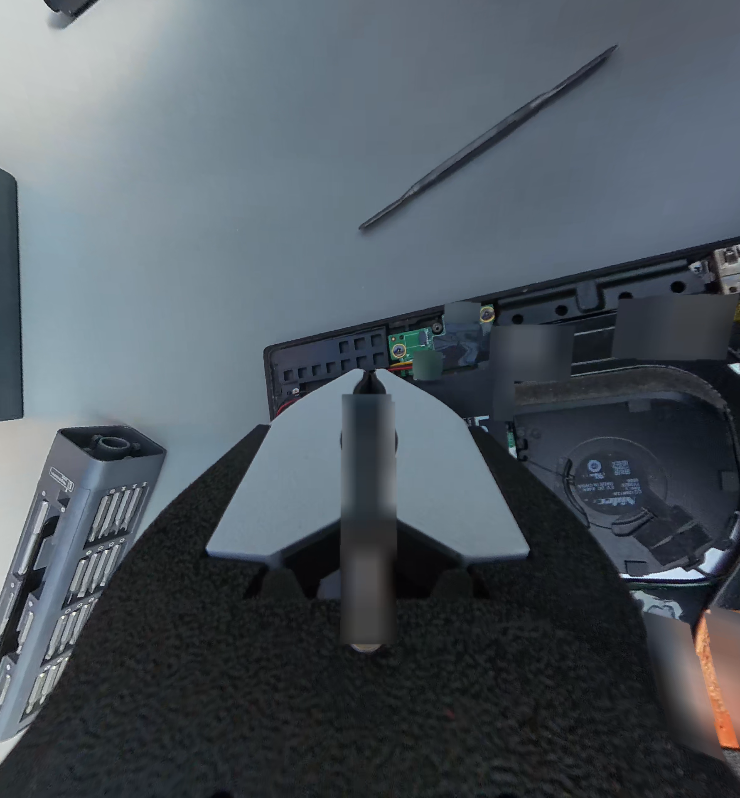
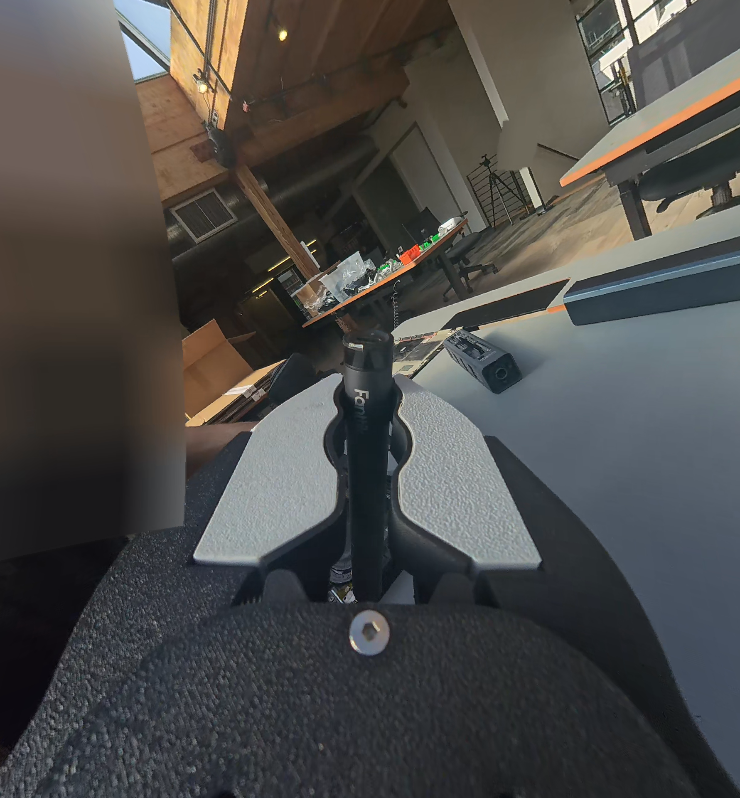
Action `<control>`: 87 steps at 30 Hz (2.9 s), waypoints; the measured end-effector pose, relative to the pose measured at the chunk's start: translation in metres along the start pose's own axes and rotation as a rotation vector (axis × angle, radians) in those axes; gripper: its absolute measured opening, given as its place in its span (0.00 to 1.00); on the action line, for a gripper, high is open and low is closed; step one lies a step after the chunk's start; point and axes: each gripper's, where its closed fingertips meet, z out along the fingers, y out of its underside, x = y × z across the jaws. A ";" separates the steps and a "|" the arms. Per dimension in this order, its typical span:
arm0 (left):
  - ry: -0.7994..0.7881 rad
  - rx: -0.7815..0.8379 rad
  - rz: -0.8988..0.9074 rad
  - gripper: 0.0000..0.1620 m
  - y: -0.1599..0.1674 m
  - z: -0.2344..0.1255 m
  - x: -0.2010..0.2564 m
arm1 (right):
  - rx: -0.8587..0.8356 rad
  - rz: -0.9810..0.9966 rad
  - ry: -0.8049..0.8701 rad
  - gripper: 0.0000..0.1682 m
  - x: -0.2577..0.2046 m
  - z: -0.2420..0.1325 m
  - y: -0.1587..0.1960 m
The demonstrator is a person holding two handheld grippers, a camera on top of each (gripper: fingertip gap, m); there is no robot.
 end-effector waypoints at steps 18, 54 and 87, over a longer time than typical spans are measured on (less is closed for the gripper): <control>0.071 -0.040 -0.002 0.00 0.001 -0.001 0.001 | 0.005 -0.022 -0.019 0.09 -0.006 -0.003 -0.006; 0.032 0.326 -0.673 0.25 -0.021 -0.071 0.029 | -0.055 -0.028 0.077 0.10 0.034 0.104 -0.021; -0.044 0.401 -0.933 0.18 0.058 -0.112 0.041 | -0.165 0.018 0.073 0.09 0.069 0.157 0.008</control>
